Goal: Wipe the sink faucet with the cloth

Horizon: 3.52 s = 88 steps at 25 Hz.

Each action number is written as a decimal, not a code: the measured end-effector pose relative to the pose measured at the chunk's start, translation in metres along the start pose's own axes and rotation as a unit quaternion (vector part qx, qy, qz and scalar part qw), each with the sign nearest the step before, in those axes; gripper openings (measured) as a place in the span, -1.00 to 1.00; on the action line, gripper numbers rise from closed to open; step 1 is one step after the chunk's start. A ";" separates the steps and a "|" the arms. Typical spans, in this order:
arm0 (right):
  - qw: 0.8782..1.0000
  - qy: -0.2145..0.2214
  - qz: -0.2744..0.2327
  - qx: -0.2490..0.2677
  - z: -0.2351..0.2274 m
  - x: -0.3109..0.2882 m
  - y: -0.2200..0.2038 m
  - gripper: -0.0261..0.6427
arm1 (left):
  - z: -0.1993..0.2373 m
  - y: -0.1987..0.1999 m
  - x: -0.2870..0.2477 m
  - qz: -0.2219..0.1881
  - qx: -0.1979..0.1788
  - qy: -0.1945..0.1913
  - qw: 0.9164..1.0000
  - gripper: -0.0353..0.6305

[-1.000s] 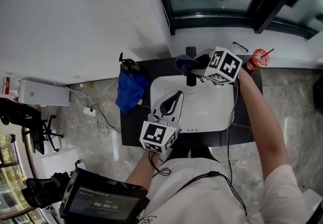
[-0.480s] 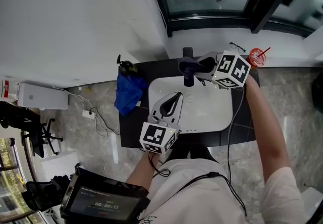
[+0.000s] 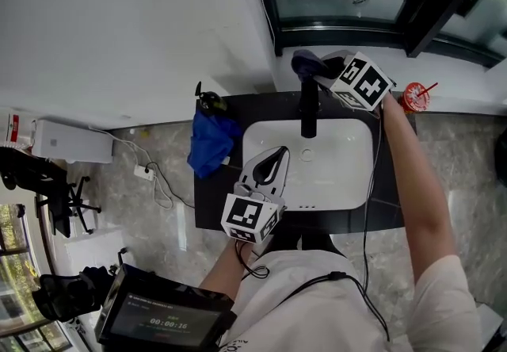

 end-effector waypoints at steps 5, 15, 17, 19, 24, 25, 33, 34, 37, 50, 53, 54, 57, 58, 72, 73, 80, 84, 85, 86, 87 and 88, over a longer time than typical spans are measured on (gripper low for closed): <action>1.000 0.006 0.023 0.016 0.005 -0.013 -0.003 -0.63 | 0.002 0.000 0.000 -0.001 -0.001 0.006 1.000 -0.92; 0.993 0.070 0.080 0.060 0.038 -0.007 -0.010 -0.63 | 0.001 0.003 -0.002 -0.002 -0.001 -0.003 1.000 -0.92; 0.990 0.089 0.089 0.065 0.051 -0.004 -0.014 -0.63 | -0.001 0.003 -0.004 -0.001 -0.001 -0.009 1.000 -0.92; 0.987 0.107 0.097 0.067 0.063 0.000 -0.019 -0.63 | -0.003 0.003 -0.006 -0.002 -0.004 -0.016 1.000 -0.92; 0.976 0.163 0.133 0.059 0.087 0.006 -0.042 -0.63 | -0.005 0.009 -0.011 -0.007 -0.009 -0.026 1.000 -0.92; 0.972 0.177 0.142 0.059 0.092 0.007 -0.049 -0.63 | -0.005 0.009 -0.012 -0.007 -0.009 -0.027 1.000 -0.92; 0.978 0.196 0.063 -0.016 0.073 0.035 -0.052 -0.63 | -0.007 0.009 -0.011 -0.005 -0.010 -0.034 0.999 -0.92; 0.981 0.184 0.052 -0.020 0.066 0.037 -0.048 -0.63 | -0.007 0.009 -0.011 -0.005 -0.010 -0.033 0.999 -0.92; 0.992 0.126 0.012 -0.026 0.043 0.038 -0.034 -0.63 | -0.007 0.007 -0.009 -0.003 -0.008 -0.031 0.999 -0.92; 1.000 0.005 0.026 0.014 0.009 -0.011 0.001 -0.63 | 0.010 0.004 -0.003 0.004 -0.001 -0.001 1.000 -0.92; 0.999 0.021 0.029 0.005 0.016 -0.015 -0.003 -0.63 | 0.012 0.003 -0.004 0.007 0.002 -0.001 1.000 -0.92; 0.999 0.033 0.030 -0.003 0.018 -0.014 -0.004 -0.63 | 0.012 0.002 -0.004 0.008 0.002 -0.002 1.000 -0.92; 0.995 0.082 0.047 -0.014 0.028 -0.009 -0.009 -0.63 | 0.010 0.001 -0.008 0.009 0.000 -0.008 1.000 -0.92; 0.994 0.096 0.054 -0.014 0.033 -0.007 -0.011 -0.63 | 0.009 0.002 -0.010 0.009 -0.002 -0.012 1.000 -0.92; 0.976 0.212 0.057 -0.011 0.084 0.013 -0.052 -0.63 | -0.004 0.008 -0.031 0.007 -0.007 -0.046 0.999 -0.92; 0.974 0.219 0.046 -0.023 0.086 0.016 -0.058 -0.63 | -0.005 0.008 -0.032 0.007 -0.007 -0.047 0.999 -0.92; 0.965 0.181 -0.049 -0.183 0.042 0.044 -0.107 -0.63 | -0.002 0.009 -0.035 0.012 -0.015 -0.049 0.999 -0.92; 0.975 0.062 -0.026 -0.213 0.011 0.027 -0.130 -0.63 | -0.002 0.008 -0.034 0.015 -0.017 -0.048 0.999 -0.92; 0.977 0.034 -0.012 -0.210 0.007 0.018 -0.133 -0.63 | -0.001 0.008 -0.033 0.016 -0.017 -0.046 0.999 -0.92; 0.978 0.012 0.002 -0.207 0.005 0.010 -0.135 -0.63 | 0.000 0.008 -0.032 0.017 -0.017 -0.044 0.999 -0.92; 0.979 -0.008 0.016 -0.204 0.004 0.000 -0.136 -0.63 | 0.000 0.007 -0.031 0.018 -0.017 -0.043 0.999 -0.92; 0.979 -0.028 0.031 -0.201 0.004 -0.009 -0.136 -0.63 | 0.000 0.007 -0.031 0.020 -0.018 -0.042 0.999 -0.92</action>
Point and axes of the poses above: the fingertips, and each gripper's own axes: x backward along the fingers, z to its left, y out of its top, the point moved 10 cm from there along x, backward along the fingers, and after that the axes turned 13 degrees about -x, right-handed, at the moved point
